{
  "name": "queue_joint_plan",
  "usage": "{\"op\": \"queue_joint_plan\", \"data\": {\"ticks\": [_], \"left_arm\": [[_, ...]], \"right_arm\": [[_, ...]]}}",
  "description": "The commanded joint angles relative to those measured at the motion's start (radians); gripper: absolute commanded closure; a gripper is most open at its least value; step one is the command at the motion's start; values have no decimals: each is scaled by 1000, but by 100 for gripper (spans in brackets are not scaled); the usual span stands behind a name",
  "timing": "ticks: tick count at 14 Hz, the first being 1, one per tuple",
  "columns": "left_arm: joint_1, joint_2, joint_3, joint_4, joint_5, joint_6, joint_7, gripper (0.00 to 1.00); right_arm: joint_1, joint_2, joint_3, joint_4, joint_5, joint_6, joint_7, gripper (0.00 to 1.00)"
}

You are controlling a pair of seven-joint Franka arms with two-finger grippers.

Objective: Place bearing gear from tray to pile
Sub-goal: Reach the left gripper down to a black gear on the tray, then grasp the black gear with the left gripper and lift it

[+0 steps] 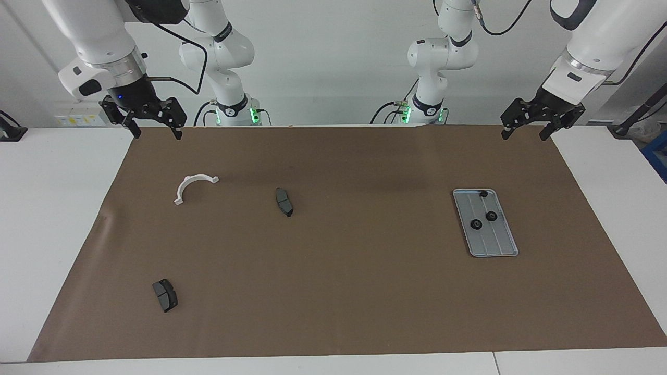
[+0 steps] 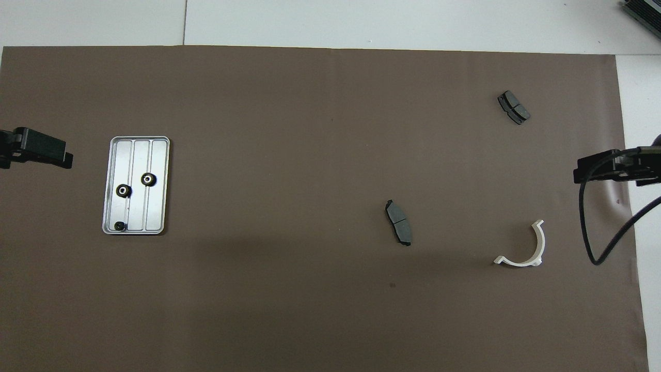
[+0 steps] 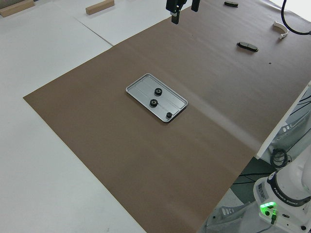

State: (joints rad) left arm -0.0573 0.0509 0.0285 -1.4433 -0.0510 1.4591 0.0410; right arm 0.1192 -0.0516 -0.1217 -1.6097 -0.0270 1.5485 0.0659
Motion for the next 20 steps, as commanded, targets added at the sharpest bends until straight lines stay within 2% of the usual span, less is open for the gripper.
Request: {"op": "queue_joint_plan", "data": {"ticks": [1,3,5,7,8,9,13,17,20], "left_arm": [[7,-26,-6,-41,22,27,26,0],[8,-32,-6,-58,19,56,31,0],[8,-110,-4,-226,19,156,30,0],[28,-176,-4,-397,19,324,22,0],[42,-204,-6,-490,19,404,23,0],[43,-203,-6,-541,19,453,25,0],[45,-79,-6,-580,19,596,23,0],[45,-2,-6,-652,19,796,19,0],[34,78,-6,-649,17,860,-2,10]], "right_arm": [[-7,3,7,2,-14,10,-23,0],[-7,3,7,2,-13,10,-21,0],[-7,3,7,1,-13,10,-20,0],[-7,3,7,1,-11,10,-21,0],[-7,3,7,1,-11,10,-21,0],[-7,3,7,2,-11,10,-20,0],[-7,3,7,1,-10,10,-21,0],[-7,1,7,-1,-5,9,-20,0],[-7,-1,5,-6,-5,9,-20,0]]}}
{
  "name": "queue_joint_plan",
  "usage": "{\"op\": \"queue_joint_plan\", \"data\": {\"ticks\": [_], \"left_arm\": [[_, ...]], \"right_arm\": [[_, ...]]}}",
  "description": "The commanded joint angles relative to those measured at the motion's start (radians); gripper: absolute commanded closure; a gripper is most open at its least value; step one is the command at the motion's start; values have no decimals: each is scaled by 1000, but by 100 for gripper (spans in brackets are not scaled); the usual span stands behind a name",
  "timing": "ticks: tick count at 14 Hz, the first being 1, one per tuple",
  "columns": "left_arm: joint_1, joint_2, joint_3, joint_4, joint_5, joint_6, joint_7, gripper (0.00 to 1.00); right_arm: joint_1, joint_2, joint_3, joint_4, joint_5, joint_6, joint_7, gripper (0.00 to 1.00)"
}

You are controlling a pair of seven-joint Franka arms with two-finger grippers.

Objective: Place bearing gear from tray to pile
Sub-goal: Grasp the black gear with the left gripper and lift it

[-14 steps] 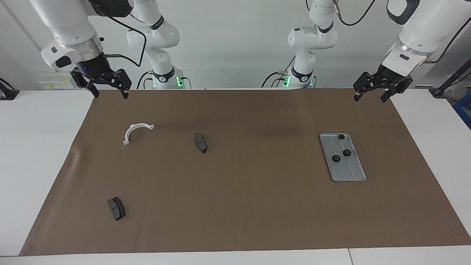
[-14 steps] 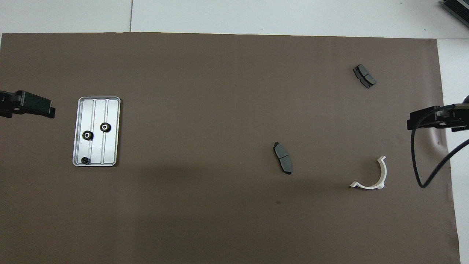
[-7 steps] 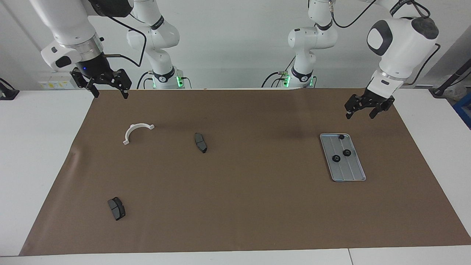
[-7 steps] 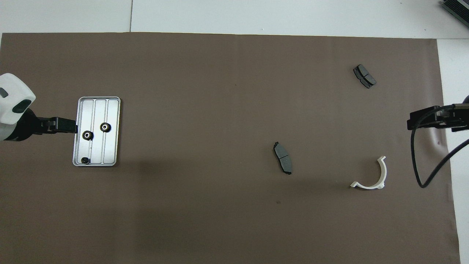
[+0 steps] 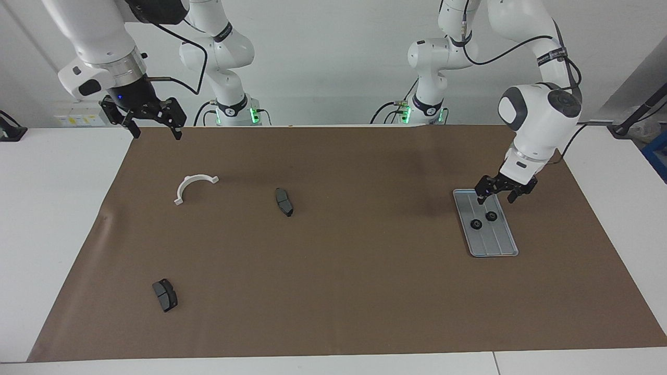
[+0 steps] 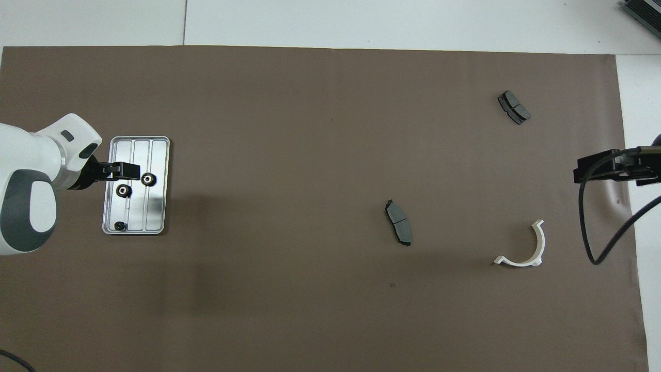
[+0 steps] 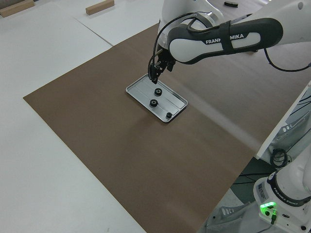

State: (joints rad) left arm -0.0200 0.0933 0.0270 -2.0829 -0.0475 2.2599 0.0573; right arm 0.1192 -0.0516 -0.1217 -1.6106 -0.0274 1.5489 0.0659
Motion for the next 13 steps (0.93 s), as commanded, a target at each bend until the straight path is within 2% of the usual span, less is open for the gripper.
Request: {"op": "queue_joint_plan", "data": {"ticks": [1,4,6,13], "left_arm": [[-9,63,-4,-9,14,99,-58,17],[-18,117,-6,0,14,138,-112,28],[-26,144,-4,-2,14,171,-132,32],[-26,163,-4,-10,14,196,-137,39]], "right_arm": [[-7,-1,7,-5,-3,10,-20,0],[-7,-1,7,-6,-2,10,-17,0],[-7,-1,7,-6,0,8,-17,0],[-7,-4,5,-11,1,10,-15,0]]}}
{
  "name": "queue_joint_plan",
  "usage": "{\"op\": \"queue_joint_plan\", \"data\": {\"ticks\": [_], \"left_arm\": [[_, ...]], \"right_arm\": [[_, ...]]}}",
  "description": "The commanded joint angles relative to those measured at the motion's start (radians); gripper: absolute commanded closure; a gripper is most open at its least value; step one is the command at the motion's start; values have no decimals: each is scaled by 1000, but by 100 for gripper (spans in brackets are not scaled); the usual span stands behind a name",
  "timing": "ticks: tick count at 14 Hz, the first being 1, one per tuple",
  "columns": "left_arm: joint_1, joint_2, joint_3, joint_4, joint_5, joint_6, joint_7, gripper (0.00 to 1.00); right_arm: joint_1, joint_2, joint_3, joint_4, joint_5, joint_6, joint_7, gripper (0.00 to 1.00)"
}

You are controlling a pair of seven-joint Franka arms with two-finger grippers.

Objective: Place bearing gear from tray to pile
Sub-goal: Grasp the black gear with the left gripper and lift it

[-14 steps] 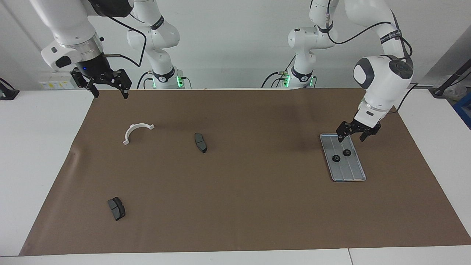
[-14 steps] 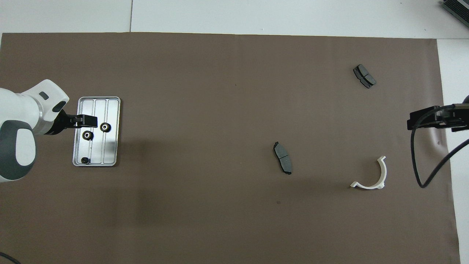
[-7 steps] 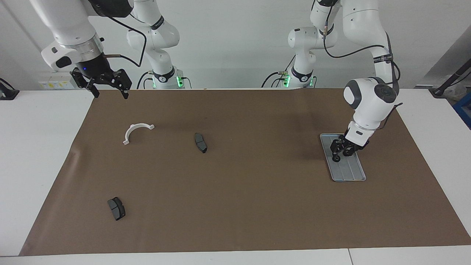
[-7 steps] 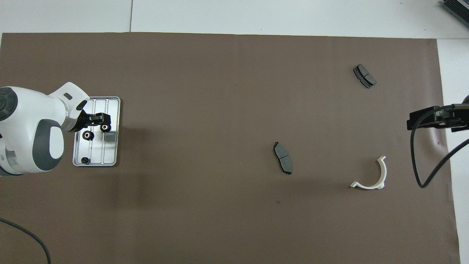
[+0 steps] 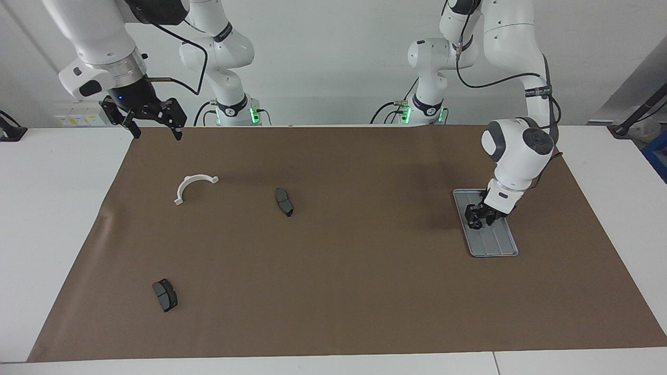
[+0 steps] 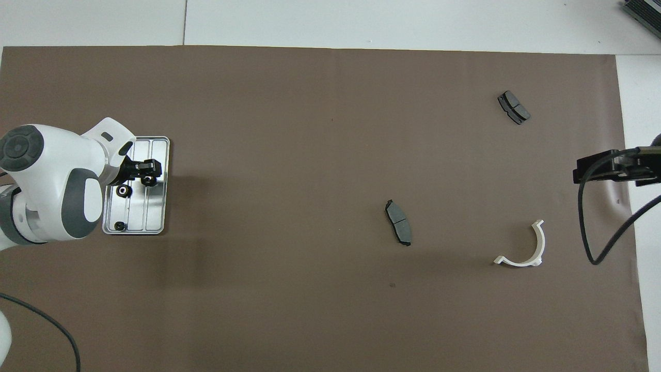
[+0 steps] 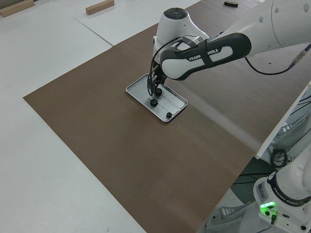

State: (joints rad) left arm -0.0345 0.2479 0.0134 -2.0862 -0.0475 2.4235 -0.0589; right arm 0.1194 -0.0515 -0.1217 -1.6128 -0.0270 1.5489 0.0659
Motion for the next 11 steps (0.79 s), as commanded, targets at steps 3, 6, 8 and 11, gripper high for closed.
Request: {"op": "queue_joint_plan", "data": {"ticks": [3,6,8,11], "left_arm": [[-11,13,10,-6,14,32,-21,45],[-11,13,10,-9,14,32,-21,49],[-10,14,10,-9,14,32,-16,50],[-7,14,10,-9,14,32,-12,55]], "right_arm": [[-7,-2,5,-9,1,10,-17,0],[-7,-2,5,-9,1,11,-15,0],[-7,-2,7,-9,1,11,-15,0],[-7,-2,5,-9,1,11,-15,0]]}}
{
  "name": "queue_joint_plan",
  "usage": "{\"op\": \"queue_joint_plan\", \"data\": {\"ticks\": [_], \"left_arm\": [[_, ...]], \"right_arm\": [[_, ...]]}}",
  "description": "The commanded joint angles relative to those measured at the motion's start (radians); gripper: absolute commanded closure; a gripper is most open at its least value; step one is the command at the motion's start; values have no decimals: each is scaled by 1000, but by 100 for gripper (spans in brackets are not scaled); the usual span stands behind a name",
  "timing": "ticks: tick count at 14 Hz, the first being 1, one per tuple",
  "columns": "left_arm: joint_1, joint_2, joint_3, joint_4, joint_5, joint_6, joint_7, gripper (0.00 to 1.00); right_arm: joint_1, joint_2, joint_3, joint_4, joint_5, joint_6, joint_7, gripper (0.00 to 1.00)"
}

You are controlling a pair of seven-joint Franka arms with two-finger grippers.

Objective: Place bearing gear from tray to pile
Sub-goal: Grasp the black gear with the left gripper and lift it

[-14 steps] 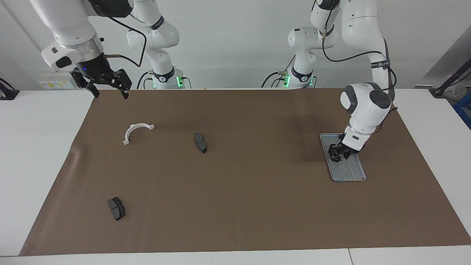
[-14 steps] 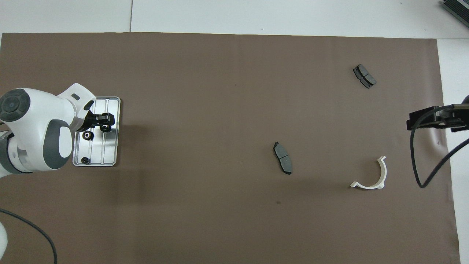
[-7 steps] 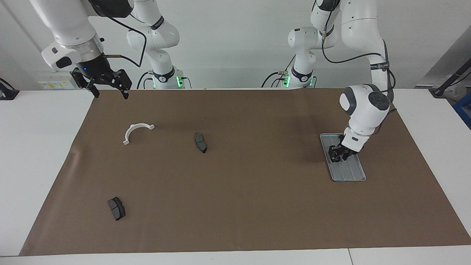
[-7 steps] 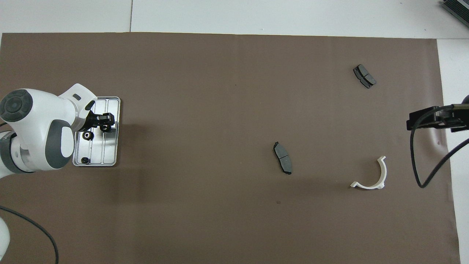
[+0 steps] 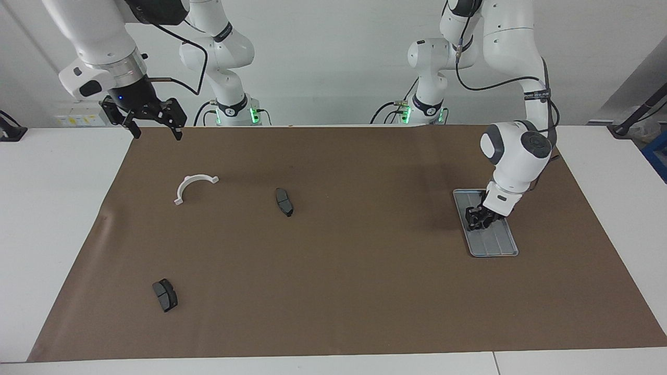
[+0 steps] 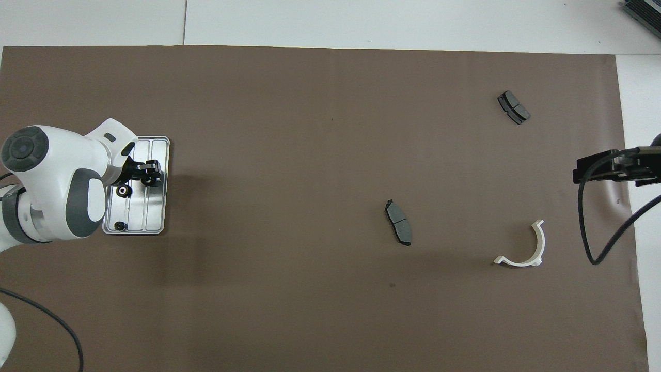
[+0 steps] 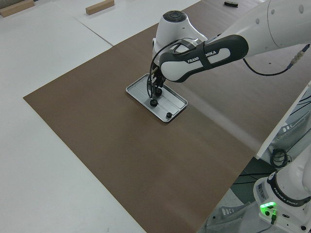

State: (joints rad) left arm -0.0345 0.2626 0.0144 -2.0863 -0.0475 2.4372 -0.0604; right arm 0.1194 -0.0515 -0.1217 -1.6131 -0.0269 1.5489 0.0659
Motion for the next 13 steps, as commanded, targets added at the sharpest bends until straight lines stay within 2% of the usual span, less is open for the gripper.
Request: {"op": "queue_joint_plan", "data": {"ticks": [1,8,9,11,13], "left_arm": [[-5,0,9,-9,14,19,-10,58],[1,0,9,6,15,-9,-6,81],[1,4,9,43,15,-39,-7,82],[-13,35,9,179,15,-178,-18,83],[-53,44,9,250,14,-265,-63,83]], "right_arm": [[-7,-2,5,-8,1,11,-15,0],[-7,-2,5,-8,2,11,-15,0],[-7,-2,5,-8,2,11,-14,0],[-7,-4,5,-8,2,11,-14,0],[-7,-2,5,-8,2,11,-14,0]]}}
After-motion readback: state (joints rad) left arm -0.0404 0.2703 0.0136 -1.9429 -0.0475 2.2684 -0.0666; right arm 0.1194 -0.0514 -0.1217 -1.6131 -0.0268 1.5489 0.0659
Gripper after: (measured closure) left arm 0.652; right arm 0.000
